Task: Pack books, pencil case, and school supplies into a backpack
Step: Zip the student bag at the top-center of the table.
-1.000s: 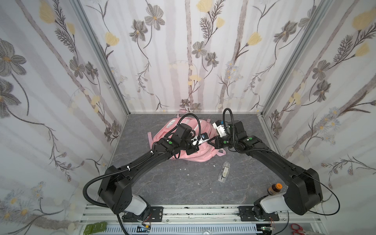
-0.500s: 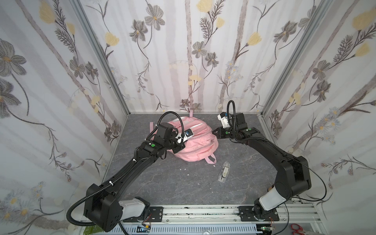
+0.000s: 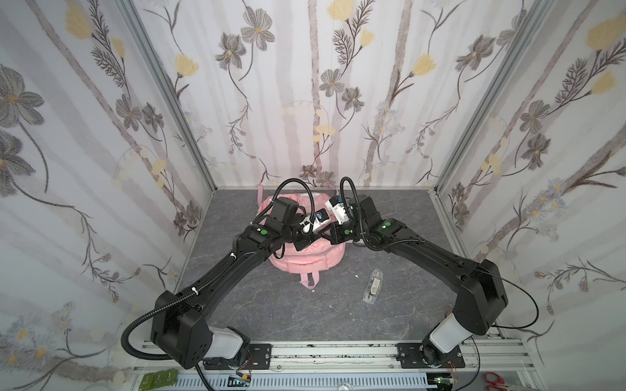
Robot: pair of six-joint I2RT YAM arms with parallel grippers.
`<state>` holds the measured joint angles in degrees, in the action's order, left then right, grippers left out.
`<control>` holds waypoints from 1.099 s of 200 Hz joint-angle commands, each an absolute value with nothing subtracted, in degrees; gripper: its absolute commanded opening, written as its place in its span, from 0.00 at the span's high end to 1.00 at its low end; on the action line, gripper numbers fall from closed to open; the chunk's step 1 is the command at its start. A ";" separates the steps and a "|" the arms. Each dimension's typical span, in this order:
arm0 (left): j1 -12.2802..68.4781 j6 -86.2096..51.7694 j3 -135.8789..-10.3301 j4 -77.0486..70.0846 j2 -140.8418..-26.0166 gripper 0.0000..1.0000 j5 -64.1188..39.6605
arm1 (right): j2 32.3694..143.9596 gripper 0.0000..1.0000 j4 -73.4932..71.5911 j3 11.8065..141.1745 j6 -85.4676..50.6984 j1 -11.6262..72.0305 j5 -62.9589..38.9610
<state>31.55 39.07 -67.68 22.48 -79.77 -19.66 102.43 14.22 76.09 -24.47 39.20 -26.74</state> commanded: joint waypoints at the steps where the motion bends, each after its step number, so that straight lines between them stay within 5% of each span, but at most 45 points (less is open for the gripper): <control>1: 31.70 42.52 -65.80 23.36 -79.98 0.59 -17.46 | 102.38 1.00 5.91 75.69 -25.23 39.60 -29.81; 47: 31.31 47.14 -63.34 24.17 -78.66 0.73 -11.54 | 100.37 1.00 9.23 73.82 -22.32 39.64 -27.57; 83: 30.98 47.32 -62.21 24.13 -77.56 1.00 -11.66 | 98.81 1.00 9.78 71.77 -22.17 39.50 -25.89; 220: 27.77 50.26 -61.62 25.52 -67.68 1.00 -18.99 | 108.43 1.00 13.15 71.84 -13.85 26.95 -19.73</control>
<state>28.27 49.47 -61.58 27.88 -68.93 -16.95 105.91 10.57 69.58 -15.92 28.47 -26.33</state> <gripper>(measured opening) 0.061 0.062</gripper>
